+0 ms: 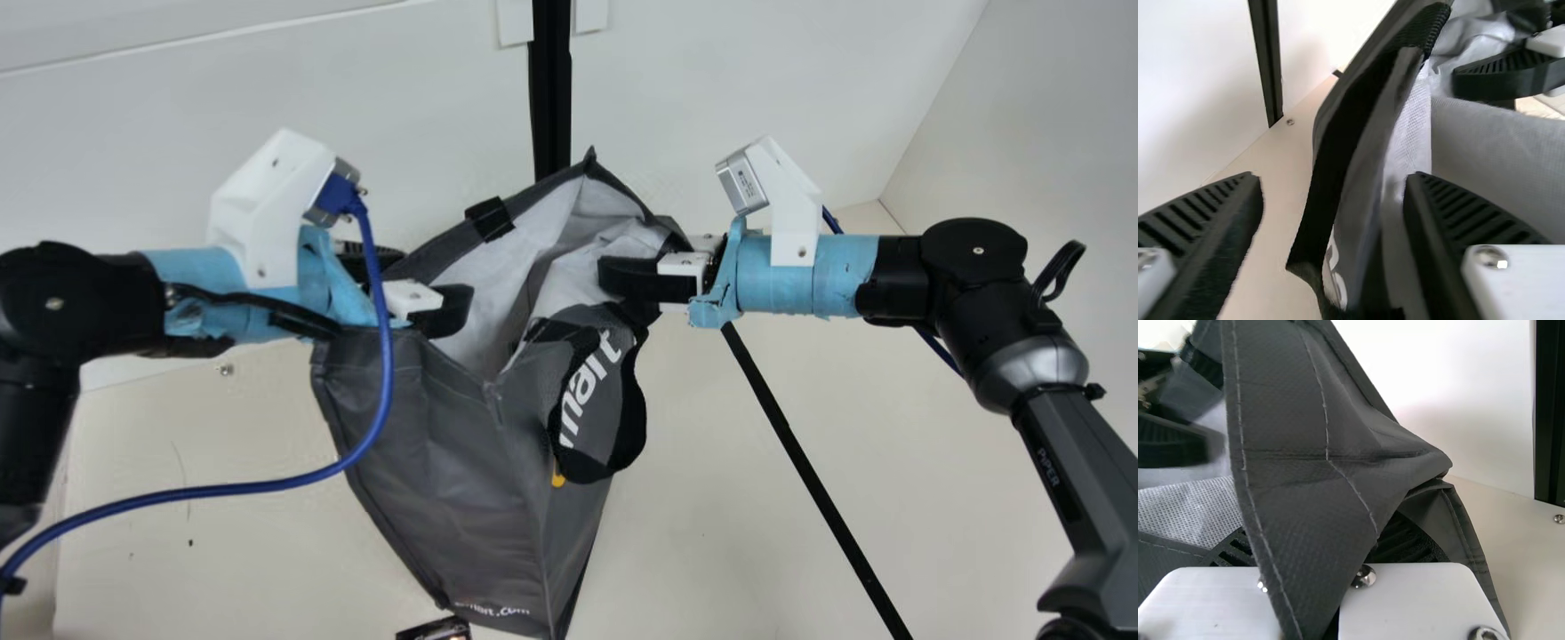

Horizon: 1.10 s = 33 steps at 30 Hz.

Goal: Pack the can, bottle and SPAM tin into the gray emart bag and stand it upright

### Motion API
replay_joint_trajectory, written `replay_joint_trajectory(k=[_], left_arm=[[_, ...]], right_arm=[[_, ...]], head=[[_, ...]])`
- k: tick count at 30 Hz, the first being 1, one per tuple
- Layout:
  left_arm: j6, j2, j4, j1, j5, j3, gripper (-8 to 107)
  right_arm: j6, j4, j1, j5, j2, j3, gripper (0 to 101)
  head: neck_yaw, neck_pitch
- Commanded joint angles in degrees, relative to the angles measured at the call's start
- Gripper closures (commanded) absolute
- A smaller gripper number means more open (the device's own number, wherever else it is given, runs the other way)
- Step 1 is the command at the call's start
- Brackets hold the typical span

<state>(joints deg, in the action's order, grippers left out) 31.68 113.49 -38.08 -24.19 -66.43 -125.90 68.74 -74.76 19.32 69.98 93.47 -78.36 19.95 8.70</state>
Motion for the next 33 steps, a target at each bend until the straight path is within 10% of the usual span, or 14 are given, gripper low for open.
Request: replay_joint_trajectory(k=[1, 33], left_arm=[[1.19, -0.81, -0.73, 0.67, -0.02, 0.82, 20], [5.77, -7.42, -7.26, 11.51, -3.47, -2.18, 9]], right_arm=[[0.0, 0.0, 0.0, 0.0, 0.0, 0.0, 101], [0.0, -0.05, 0.0, 0.05, 0.0, 0.0, 101]], head=[[0.05, 1.3], [0.05, 1.3]])
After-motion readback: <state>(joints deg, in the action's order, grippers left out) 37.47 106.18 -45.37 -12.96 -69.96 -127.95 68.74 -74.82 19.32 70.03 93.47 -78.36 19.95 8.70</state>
